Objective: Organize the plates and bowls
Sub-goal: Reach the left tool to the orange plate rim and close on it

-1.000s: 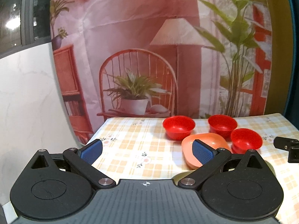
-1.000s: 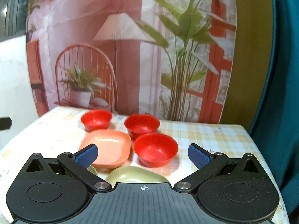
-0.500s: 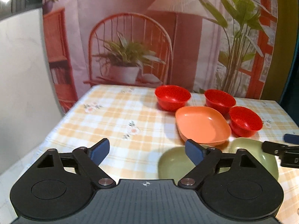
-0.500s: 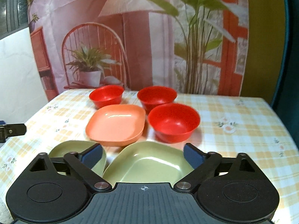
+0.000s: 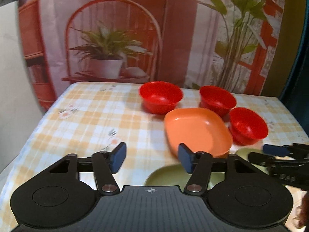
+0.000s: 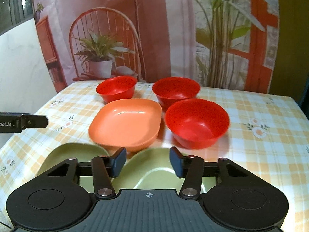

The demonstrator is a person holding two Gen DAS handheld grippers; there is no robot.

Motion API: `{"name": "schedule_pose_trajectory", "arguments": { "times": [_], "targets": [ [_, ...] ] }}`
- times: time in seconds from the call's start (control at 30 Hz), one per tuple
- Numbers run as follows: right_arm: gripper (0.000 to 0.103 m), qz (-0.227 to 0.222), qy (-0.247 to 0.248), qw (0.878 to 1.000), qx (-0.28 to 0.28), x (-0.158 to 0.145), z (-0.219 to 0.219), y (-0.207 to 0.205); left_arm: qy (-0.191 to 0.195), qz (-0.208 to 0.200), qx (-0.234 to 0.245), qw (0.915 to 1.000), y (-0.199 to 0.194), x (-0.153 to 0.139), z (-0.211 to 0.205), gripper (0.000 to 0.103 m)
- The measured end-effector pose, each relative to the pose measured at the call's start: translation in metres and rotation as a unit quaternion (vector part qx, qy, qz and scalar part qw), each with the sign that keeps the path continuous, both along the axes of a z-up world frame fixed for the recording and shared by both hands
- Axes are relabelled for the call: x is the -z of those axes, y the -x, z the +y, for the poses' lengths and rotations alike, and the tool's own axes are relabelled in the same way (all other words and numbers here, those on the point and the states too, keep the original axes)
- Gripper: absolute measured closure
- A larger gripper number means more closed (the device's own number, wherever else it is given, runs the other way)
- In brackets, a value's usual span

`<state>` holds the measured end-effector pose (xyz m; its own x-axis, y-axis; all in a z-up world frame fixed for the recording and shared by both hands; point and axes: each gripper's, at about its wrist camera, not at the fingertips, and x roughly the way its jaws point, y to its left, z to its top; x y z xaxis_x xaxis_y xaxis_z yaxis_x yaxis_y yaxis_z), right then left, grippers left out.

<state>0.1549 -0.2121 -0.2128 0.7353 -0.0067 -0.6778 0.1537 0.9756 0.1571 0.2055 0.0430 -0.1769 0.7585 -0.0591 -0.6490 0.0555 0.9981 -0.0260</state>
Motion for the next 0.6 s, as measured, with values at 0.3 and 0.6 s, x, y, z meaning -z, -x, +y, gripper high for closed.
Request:
{"name": "schedule_pose_trajectory", "arguments": {
  "times": [0.3,0.6],
  "targets": [
    [0.075,0.023,-0.032,0.999,0.011,0.019,-0.011,-0.057,0.032,0.041,0.028,0.9983,-0.065,0.027,-0.010,0.067],
    [0.078,0.045,-0.037,0.998,0.023,0.035,-0.016,-0.077,0.037,0.089,0.027,0.9950,-0.089,0.058,-0.010,0.067]
  ]
}}
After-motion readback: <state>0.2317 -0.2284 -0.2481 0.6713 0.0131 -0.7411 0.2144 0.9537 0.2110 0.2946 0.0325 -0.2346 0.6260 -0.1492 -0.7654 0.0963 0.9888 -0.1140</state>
